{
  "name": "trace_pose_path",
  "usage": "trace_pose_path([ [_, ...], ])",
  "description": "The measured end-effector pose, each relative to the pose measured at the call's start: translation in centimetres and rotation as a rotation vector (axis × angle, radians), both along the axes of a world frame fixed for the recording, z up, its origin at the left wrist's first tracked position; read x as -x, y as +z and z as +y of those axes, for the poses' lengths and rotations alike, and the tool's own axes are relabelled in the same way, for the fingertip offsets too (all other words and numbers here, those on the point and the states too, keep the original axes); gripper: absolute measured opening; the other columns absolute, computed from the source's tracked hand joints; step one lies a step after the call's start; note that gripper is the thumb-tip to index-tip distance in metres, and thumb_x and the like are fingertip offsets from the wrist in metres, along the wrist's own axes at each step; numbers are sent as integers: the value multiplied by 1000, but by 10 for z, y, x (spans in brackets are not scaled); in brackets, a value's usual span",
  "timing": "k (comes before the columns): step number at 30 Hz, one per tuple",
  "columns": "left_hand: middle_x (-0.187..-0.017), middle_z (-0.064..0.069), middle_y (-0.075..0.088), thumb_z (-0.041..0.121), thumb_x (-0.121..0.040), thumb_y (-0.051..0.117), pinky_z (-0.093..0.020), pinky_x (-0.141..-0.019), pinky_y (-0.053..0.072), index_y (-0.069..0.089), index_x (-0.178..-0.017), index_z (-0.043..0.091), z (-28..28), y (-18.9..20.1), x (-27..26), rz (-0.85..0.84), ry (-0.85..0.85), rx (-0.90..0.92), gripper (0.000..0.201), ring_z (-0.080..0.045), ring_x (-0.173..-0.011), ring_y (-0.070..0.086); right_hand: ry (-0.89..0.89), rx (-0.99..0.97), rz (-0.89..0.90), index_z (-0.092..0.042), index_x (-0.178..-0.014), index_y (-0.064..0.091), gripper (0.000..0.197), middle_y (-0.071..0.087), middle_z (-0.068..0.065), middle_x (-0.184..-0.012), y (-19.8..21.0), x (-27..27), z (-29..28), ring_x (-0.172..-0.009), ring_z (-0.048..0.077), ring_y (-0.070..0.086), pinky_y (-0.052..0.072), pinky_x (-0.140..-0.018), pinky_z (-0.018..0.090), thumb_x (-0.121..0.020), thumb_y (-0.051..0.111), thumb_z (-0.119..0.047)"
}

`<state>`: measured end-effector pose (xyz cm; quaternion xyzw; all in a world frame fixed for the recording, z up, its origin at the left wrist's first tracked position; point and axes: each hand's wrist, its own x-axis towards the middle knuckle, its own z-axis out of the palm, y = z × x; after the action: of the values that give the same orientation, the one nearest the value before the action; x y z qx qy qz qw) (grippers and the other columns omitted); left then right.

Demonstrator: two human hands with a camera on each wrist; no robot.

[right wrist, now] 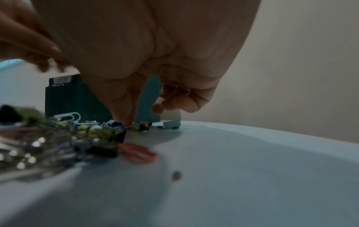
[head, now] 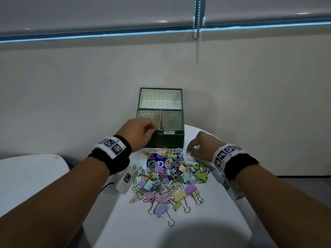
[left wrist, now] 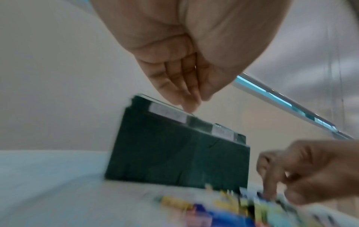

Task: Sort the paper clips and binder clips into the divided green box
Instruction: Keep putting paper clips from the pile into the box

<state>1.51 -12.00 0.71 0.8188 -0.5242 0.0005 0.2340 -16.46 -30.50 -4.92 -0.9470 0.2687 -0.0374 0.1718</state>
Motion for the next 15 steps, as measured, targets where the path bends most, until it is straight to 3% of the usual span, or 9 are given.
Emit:
trace_pose_path([
  [2,-106,8,67,22,-98,57,-27,-89,50,68,-111,27,17,-11,-1,-20,-48,-180,17,-8,-94,61,13,28,-4,-42,-82,76,14,57,-7,-94,2,1,1,-83,15,61,55,-77,32,-81,67,-32],
  [5,-131,5,57,15,-97,56,-32,-105,43,59,-134,26,24,-29,-9,-93,-125,-442,38,-17,-121,55,31,35,52,-39,-86,78,16,58,-12,-92,1,0,0,-83,13,62,55,-74,29,-79,73,-26],
  [8,-144,2,48,9,-96,55,-36,-111,38,44,-148,28,21,-39,-13,-78,-144,-515,56,-20,-130,48,42,72,69,-31,-82,78,7,62,-9,-92,-1,-1,-1,-83,13,64,53,-70,25,-82,71,-27],
  [10,-137,0,51,9,-94,55,-35,-108,41,54,-140,26,18,-43,-14,-122,-167,-527,49,-22,-125,51,52,104,79,-22,-79,76,11,64,-4,-91,-2,-1,1,-81,17,66,54,-68,28,-83,66,-23],
  [12,-121,-1,56,14,-95,55,-33,-98,46,67,-122,23,15,-43,-14,-171,-170,-519,31,-22,-111,56,77,132,89,-15,-77,72,12,65,1,-92,-3,-2,2,-81,20,67,55,-68,31,-82,62,-19],
  [15,-112,4,62,26,-96,59,-30,-93,49,71,-112,24,15,-40,-13,-169,-116,-490,20,-17,-103,59,73,121,99,-20,-85,71,8,62,-4,-95,-1,-3,2,-87,18,64,55,-75,30,-83,64,-20],
])
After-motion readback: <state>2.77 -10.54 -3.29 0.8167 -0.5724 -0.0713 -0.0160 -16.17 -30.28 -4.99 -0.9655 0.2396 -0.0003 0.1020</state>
